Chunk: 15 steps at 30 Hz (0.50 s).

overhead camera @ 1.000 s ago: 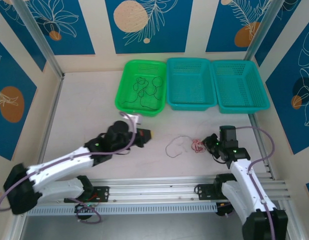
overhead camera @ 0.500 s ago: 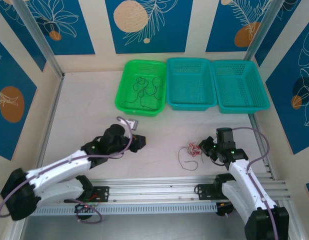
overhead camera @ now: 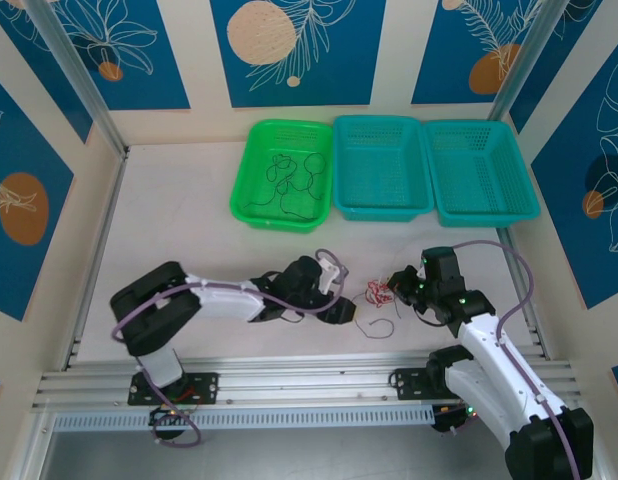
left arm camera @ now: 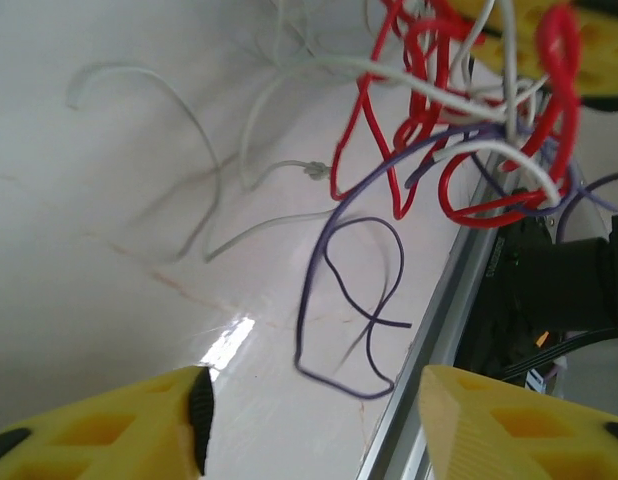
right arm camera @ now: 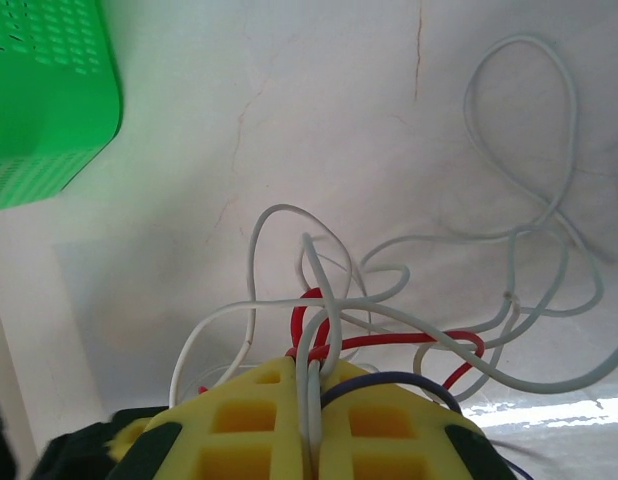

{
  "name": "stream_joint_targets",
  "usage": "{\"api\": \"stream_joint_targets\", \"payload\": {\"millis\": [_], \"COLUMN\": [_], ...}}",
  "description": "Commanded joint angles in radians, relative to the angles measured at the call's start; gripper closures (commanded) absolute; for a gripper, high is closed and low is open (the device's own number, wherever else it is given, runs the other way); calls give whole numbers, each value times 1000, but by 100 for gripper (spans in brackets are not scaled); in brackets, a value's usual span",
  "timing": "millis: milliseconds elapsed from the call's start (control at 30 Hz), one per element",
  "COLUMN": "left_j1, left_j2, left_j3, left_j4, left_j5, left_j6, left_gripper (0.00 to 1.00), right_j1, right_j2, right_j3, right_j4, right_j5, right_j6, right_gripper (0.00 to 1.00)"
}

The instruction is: Untangle the cables

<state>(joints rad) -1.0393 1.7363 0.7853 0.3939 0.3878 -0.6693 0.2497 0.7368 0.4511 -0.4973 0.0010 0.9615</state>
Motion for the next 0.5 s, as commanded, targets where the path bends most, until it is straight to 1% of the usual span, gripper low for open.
{"api": "stream_joint_targets", "payload": {"millis": [0, 100, 133, 167, 233, 267, 300, 400, 467], "left_j1": [-29, -29, -29, -29, -27, -27, -24, -11, 15], "left_j2": [69, 120, 131, 135, 125, 112, 91, 3, -75], "left_j3": [50, 79, 88, 93, 87, 78, 64, 9, -44], "left_j4": [137, 157, 155, 152, 151, 151, 148, 113, 83], "left_j5": [56, 22, 8, -6, -45, -60, -78, -139, -167], "left_j6": [-6, -13, -12, -10, -18, -19, -19, -7, -4], "left_gripper": [39, 40, 47, 58, 87, 95, 100, 100, 100], "right_j1": [14, 29, 34, 37, 40, 39, 39, 28, -6], "right_j2": [-3, -1, -1, -1, -1, -2, -3, -19, -34], "right_j3": [14, 11, 15, 15, 17, 18, 20, 10, -6], "right_j4": [-11, -2, -3, -5, -23, -39, -63, -150, -185], "right_j5": [6, 1, 1, 4, 21, 39, 66, 194, 244], "right_j6": [24, 35, 35, 35, 32, 35, 40, 91, 108], "right_gripper": [97, 98, 98, 97, 97, 97, 97, 96, 94]}}
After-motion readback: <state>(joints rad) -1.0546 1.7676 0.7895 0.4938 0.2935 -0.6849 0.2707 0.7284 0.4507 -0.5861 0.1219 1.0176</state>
